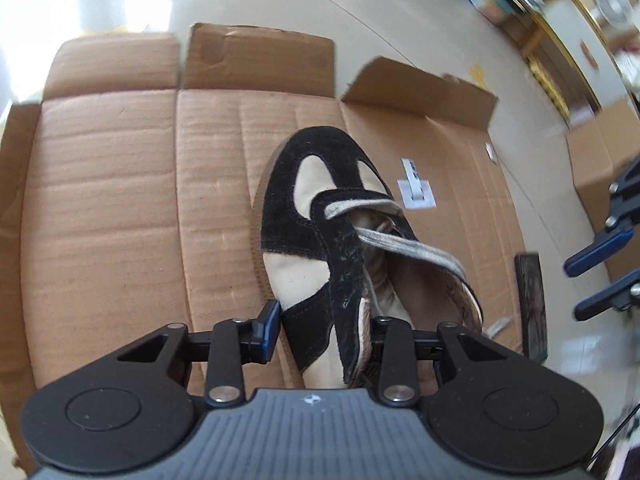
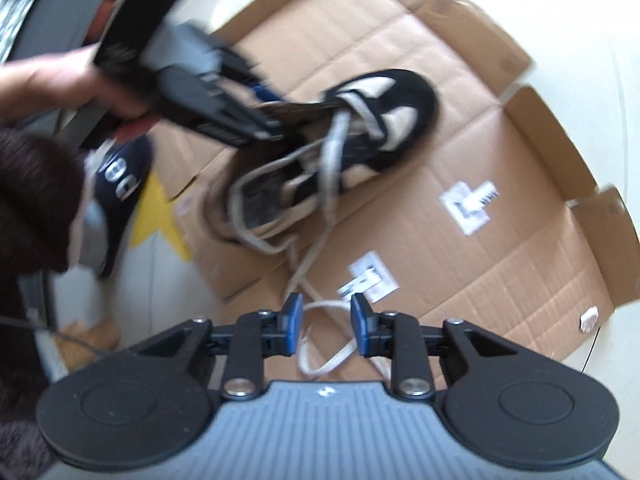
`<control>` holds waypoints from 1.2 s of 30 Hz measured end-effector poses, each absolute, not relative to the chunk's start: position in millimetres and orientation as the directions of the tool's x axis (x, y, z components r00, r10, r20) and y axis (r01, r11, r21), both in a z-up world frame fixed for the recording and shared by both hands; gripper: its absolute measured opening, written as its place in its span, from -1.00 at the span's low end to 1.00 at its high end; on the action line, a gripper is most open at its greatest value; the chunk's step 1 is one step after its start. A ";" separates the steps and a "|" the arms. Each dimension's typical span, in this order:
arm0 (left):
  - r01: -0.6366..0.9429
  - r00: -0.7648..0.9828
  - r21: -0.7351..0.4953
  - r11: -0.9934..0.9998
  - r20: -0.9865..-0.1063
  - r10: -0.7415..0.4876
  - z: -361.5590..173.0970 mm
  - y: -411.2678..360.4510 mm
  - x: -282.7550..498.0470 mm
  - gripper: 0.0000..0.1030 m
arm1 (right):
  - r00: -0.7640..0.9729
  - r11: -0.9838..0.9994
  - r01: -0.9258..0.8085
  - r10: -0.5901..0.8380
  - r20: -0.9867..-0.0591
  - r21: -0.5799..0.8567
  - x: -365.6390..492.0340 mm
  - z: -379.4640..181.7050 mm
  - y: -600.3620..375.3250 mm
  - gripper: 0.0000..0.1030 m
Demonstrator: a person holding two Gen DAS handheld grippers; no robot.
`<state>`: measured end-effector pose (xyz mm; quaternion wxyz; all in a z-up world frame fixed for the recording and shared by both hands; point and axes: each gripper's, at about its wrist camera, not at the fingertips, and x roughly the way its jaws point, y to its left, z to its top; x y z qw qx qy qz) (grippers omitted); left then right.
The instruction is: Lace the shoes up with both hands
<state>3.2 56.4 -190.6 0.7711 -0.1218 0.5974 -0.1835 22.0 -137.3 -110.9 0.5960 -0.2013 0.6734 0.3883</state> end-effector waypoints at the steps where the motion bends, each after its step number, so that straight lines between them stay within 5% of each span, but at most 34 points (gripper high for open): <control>1: 0.105 0.238 -0.414 0.904 -0.873 -0.427 -190.8 57.8 0.5 -0.33 | -0.199 0.641 -0.711 0.212 -0.957 0.290 26.4 -116.1 -141.0 -0.41; 7: 0.060 0.296 -0.400 0.915 -0.868 -0.399 -185.8 50.7 -5.7 -0.33 | -0.196 0.698 -0.600 0.344 -0.918 0.390 40.9 -135.4 -139.3 -0.40; 13: 0.054 0.283 -0.396 0.917 -0.874 -0.394 -183.9 49.3 0.0 -0.33 | -0.210 0.675 -0.573 0.426 -0.880 0.464 38.7 -151.2 -121.3 -0.13; 14: 0.045 0.287 -0.400 0.915 -0.873 -0.395 -184.2 50.5 -0.9 -0.33 | -0.210 0.675 -0.567 0.436 -0.875 0.472 38.0 -156.0 -118.9 -0.19; 16: 0.020 0.294 -0.414 0.910 -0.868 -0.401 -185.0 53.5 -1.7 -0.33 | -0.211 0.670 -0.549 0.468 -0.858 0.501 38.6 -160.3 -117.0 -0.97; 31: -0.117 0.247 -0.480 0.869 -0.862 -0.443 -180.0 72.3 -6.9 -0.34 | -0.178 0.621 -0.601 0.508 -0.842 0.502 51.6 -130.9 -106.9 -0.98; 36: -0.082 0.320 -0.576 0.813 -0.788 -0.526 -145.2 86.6 -17.9 -0.34 | -0.203 0.610 -0.581 0.533 -0.822 0.539 34.7 -128.2 -100.5 -0.98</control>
